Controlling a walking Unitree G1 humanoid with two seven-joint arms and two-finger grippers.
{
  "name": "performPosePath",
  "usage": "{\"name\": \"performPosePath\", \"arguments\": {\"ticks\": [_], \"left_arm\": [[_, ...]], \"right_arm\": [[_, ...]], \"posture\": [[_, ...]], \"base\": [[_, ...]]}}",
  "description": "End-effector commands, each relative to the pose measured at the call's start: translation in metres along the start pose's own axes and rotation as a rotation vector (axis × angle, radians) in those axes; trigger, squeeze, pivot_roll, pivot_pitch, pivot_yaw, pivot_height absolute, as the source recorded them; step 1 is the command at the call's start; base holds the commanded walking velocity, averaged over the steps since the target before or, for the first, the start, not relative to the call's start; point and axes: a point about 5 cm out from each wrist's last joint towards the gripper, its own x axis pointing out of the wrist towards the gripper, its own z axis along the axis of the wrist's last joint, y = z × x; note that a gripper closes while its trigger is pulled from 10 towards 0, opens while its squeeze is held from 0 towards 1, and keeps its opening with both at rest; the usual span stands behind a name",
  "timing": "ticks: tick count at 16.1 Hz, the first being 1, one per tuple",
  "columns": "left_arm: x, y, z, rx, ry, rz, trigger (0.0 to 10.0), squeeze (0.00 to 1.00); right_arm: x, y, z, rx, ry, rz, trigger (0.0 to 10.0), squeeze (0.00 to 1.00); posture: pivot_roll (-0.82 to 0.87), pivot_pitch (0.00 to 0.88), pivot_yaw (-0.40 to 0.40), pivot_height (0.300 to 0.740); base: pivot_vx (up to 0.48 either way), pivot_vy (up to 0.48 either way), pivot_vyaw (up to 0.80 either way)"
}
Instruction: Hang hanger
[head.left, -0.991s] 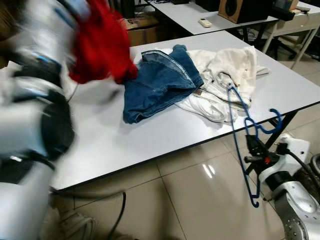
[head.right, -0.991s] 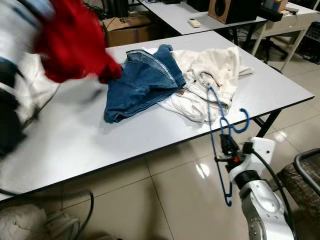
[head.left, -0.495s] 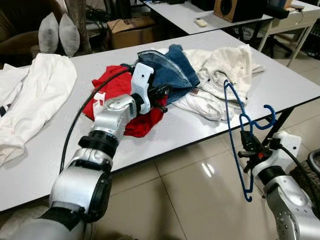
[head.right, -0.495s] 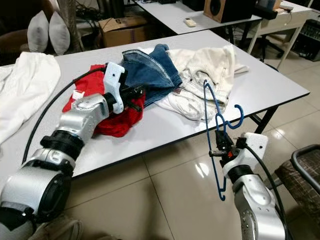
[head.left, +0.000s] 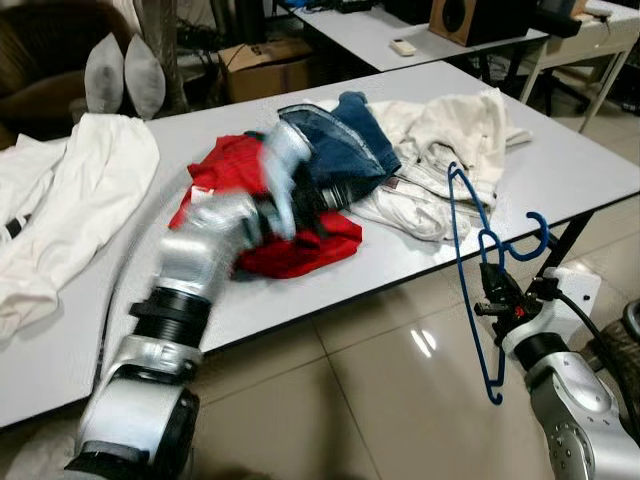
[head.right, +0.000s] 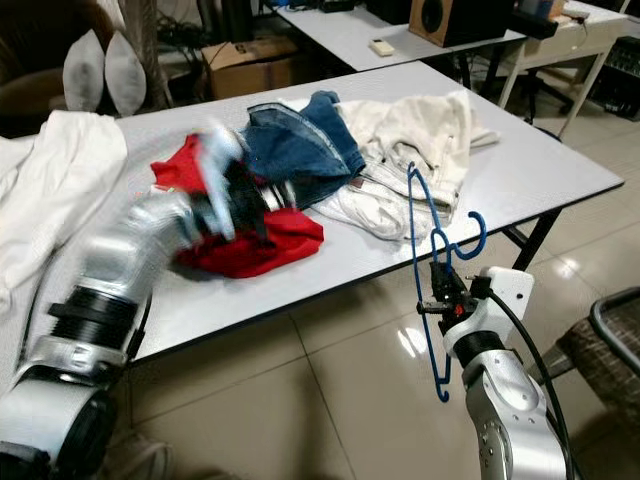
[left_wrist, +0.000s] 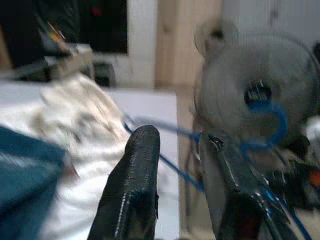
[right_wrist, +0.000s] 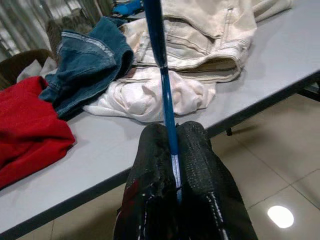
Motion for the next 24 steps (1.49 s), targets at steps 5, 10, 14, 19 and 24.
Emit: {"name": "performPosePath", "arguments": {"ticks": [5,10,14,19,24], "left_arm": [[-0.102,0.075,-0.011,0.152,0.315,0.681,10.0,0.1],[-0.134,0.063,-0.068,-0.233,0.332,0.741,10.0,0.0],[-0.137,0.054,-0.086,-0.253,0.359,0.79,10.0,0.0],[-0.131,0.052,-0.088,-0.12,0.296,0.851,0.0,0.0],[-0.13,0.046,-0.096,-0.054,0.31,0.878,0.0,0.0]], "right_arm": [[-0.006,0.011,-0.006,0.001,0.011,0.029,10.0,0.0],[0.007,0.013,-0.006,0.002,0.015,0.047,10.0,0.0],[0.013,0.027,-0.009,-0.002,0.044,0.139,10.0,0.0],[0.017,0.037,-0.01,0.012,0.046,0.17,10.0,0.0],[0.012,0.04,-0.013,0.006,0.057,0.189,10.0,0.0]], "posture": [[-0.14,0.0,0.112,0.74],[-0.12,0.0,0.083,0.74],[-0.09,0.0,0.048,0.74],[-0.08,0.0,0.03,0.74],[-0.09,0.0,0.014,0.74]], "base": [[0.0,0.0,0.0],[0.0,0.0,0.0],[0.0,0.0,0.0],[0.0,0.0,0.0],[0.0,0.0,0.0]]}}
